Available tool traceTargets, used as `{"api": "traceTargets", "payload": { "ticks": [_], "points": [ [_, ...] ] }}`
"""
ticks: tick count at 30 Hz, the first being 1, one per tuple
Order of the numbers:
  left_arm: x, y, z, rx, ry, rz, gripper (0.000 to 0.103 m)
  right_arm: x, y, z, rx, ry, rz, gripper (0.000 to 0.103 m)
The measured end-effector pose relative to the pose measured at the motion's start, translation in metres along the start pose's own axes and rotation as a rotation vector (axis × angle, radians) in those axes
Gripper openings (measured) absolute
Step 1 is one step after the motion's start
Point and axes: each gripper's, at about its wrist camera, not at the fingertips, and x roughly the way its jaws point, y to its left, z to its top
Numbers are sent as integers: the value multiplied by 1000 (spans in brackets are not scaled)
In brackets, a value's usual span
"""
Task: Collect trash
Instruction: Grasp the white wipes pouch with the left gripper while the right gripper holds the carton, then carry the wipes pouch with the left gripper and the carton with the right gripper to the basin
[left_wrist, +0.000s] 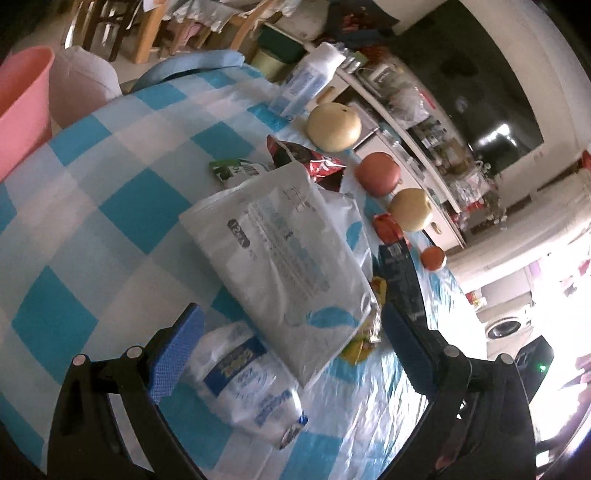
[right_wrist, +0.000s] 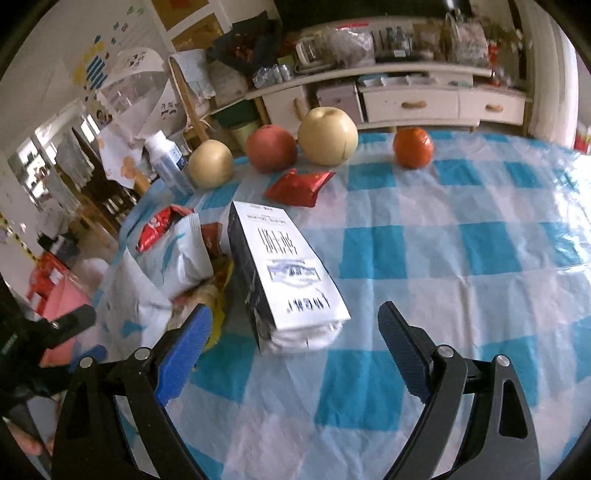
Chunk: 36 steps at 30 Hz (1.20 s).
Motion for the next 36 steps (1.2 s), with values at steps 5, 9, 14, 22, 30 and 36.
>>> {"api": "traceTargets", "payload": {
  "ticks": [5,9,14,22,30,36],
  "points": [
    [18,-7,12,-29,26,2,97,16,-4,10,7,12,28,90],
    [32,-13,18,-29,41,46,97,28,-10,14,28,37,55,90],
    [49,-18,26,-18,56,89,97,38,-11,13,51,71,105,90],
    [59,-21,32,41,50,147,88,46,0,9,37,110,137,70],
    [51,-16,32,58,45,112,62,44,9,5,3,97,104,67],
    [41,-10,30,90,34,94,54,36,8,5,-2,70,112,66]
  ]
}}
